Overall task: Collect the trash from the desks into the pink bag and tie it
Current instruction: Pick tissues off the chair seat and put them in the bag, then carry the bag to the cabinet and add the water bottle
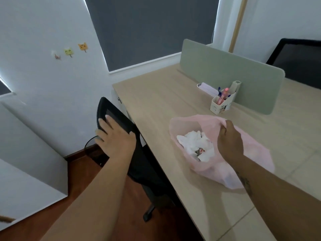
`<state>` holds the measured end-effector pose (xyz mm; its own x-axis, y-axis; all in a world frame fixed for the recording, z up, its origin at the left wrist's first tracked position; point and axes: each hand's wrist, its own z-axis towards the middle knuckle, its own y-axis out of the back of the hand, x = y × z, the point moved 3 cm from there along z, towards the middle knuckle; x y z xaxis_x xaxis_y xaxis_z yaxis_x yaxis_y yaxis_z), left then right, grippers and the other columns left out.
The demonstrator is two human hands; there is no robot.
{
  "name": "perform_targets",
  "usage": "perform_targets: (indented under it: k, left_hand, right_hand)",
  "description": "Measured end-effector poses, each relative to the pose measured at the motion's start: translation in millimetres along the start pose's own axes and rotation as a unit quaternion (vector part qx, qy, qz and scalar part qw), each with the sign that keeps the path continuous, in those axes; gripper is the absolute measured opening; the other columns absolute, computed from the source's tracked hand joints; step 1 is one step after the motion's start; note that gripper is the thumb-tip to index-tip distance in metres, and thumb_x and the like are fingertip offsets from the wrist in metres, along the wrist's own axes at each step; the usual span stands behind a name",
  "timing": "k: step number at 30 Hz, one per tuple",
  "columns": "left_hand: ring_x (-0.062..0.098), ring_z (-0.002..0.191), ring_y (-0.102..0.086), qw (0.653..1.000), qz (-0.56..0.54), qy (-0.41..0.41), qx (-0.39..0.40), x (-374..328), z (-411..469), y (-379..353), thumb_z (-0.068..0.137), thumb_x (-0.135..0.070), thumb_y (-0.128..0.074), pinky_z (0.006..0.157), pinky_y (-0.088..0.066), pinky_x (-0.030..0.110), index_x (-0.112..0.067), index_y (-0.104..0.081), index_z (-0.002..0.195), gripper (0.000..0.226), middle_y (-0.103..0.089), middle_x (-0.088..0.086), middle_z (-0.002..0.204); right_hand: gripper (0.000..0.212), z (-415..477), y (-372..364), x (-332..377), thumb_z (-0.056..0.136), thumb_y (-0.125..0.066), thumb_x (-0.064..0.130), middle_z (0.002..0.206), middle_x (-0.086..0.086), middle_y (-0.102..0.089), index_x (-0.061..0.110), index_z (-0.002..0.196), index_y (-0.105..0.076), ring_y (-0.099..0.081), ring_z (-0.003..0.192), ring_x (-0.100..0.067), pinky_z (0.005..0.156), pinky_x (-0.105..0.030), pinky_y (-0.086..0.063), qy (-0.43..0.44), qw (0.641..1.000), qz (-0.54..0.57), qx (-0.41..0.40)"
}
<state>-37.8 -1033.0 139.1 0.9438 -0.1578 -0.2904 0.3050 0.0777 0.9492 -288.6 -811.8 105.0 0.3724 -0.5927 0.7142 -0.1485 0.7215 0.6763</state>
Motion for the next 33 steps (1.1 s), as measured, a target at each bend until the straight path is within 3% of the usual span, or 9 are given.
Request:
perform_targets:
  k: [2, 5, 13, 16, 18, 20, 23, 26, 33]
  left_hand:
    - [0.045, 0.146, -0.005, 0.991, 0.061, -0.118, 0.002, -31, 5, -4, 0.087, -0.061, -0.052, 0.117, -0.012, 0.058, -0.018, 0.007, 0.156, 0.100, 0.004, 0.013, 0.164]
    - [0.045, 0.147, 0.002, 0.978, 0.040, -0.184, 0.093, -82, 16, -26, 0.081, -0.073, -0.051, 0.117, -0.005, 0.059, -0.027, 0.012, 0.155, 0.107, 0.010, 0.008, 0.164]
    - [0.046, 0.144, -0.014, 0.911, 0.063, -0.297, 0.278, -174, 0, -135, 0.066, -0.079, -0.064, 0.112, -0.024, 0.059, -0.029, 0.010, 0.155, 0.126, 0.016, 0.005, 0.163]
    - [0.042, 0.135, -0.034, 0.887, 0.065, -0.334, 0.312, -172, -13, -180, 0.082, -0.063, -0.061, 0.105, -0.037, 0.053, -0.020, -0.024, 0.150, 0.088, -0.018, 0.014, 0.159]
    - [0.040, 0.115, -0.055, 0.870, 0.007, -0.388, 0.305, -169, -17, -200, 0.093, -0.037, -0.055, 0.092, -0.048, 0.045, -0.009, -0.056, 0.118, 0.038, -0.055, 0.021, 0.130]
    - [0.039, 0.097, -0.064, 0.858, -0.073, -0.417, 0.290, -170, -20, -205, 0.091, -0.014, -0.051, 0.077, -0.050, 0.038, -0.007, -0.059, 0.087, 0.011, -0.066, 0.023, 0.104]
    - [0.038, 0.083, -0.063, 0.859, -0.165, -0.383, 0.298, -192, -12, -190, 0.087, -0.004, -0.049, 0.066, -0.042, 0.033, -0.005, -0.054, 0.078, 0.011, -0.064, 0.023, 0.087]
    - [0.029, 0.069, -0.057, 0.843, -0.221, -0.355, 0.340, -238, 14, -148, 0.086, -0.010, -0.054, 0.056, -0.041, 0.032, -0.006, -0.061, 0.076, 0.012, -0.060, 0.014, 0.073]
    - [0.019, 0.049, -0.038, 0.829, -0.337, -0.396, 0.207, -320, 84, 47, 0.089, -0.021, -0.065, 0.045, -0.028, 0.024, -0.005, -0.067, 0.084, 0.016, -0.052, 0.007, 0.063]
  right_hand:
    - [0.025, 6, 13, -4, 0.102, -0.032, 0.024, 0.099, -0.017, -0.065, 0.014, 0.115, -0.050, -0.058, 0.087, -0.038, 0.072, -0.042, -0.047, 0.001, 1.000, -0.010, -0.013]
    - [0.019, 9, 37, -14, 0.100, -0.032, 0.022, 0.083, -0.012, -0.059, 0.014, 0.107, -0.049, -0.057, 0.078, -0.037, 0.066, -0.042, -0.045, 0.019, 0.998, -0.047, -0.024]
    - [0.020, -6, 88, -60, 0.100, -0.031, 0.027, 0.084, -0.011, -0.065, 0.019, 0.107, -0.048, -0.060, 0.071, -0.035, 0.064, -0.043, -0.051, -0.025, 0.985, -0.142, -0.093]
    - [0.021, -20, 98, -82, 0.100, -0.030, 0.029, 0.082, -0.009, -0.065, 0.021, 0.107, -0.048, -0.060, 0.068, -0.035, 0.063, -0.044, -0.053, -0.079, 0.974, -0.174, -0.124]
    - [0.021, -35, 100, -95, 0.101, -0.030, 0.030, 0.079, -0.009, -0.063, 0.020, 0.107, -0.048, -0.059, 0.067, -0.035, 0.061, -0.042, -0.051, -0.112, 0.965, -0.192, -0.136]
    - [0.022, -51, 99, -105, 0.101, -0.030, 0.032, 0.077, -0.009, -0.062, 0.018, 0.102, -0.046, -0.057, 0.065, -0.034, 0.059, -0.040, -0.049, -0.143, 0.957, -0.210, -0.137]
    - [0.023, -58, 104, -109, 0.101, -0.032, 0.032, 0.080, -0.014, -0.063, 0.016, 0.091, -0.044, -0.054, 0.066, -0.032, 0.057, -0.035, -0.040, -0.179, 0.944, -0.246, -0.129]
    - [0.021, -31, 138, -94, 0.099, -0.035, 0.027, 0.090, -0.020, -0.064, 0.012, 0.098, -0.049, -0.060, 0.078, -0.039, 0.063, -0.037, -0.040, -0.173, 0.930, -0.278, -0.168]
    - [0.019, 60, 239, 1, 0.099, -0.034, 0.021, 0.074, -0.011, -0.046, 0.010, 0.085, -0.040, -0.042, 0.066, -0.031, 0.058, -0.035, -0.029, -0.046, 0.922, -0.273, -0.272]
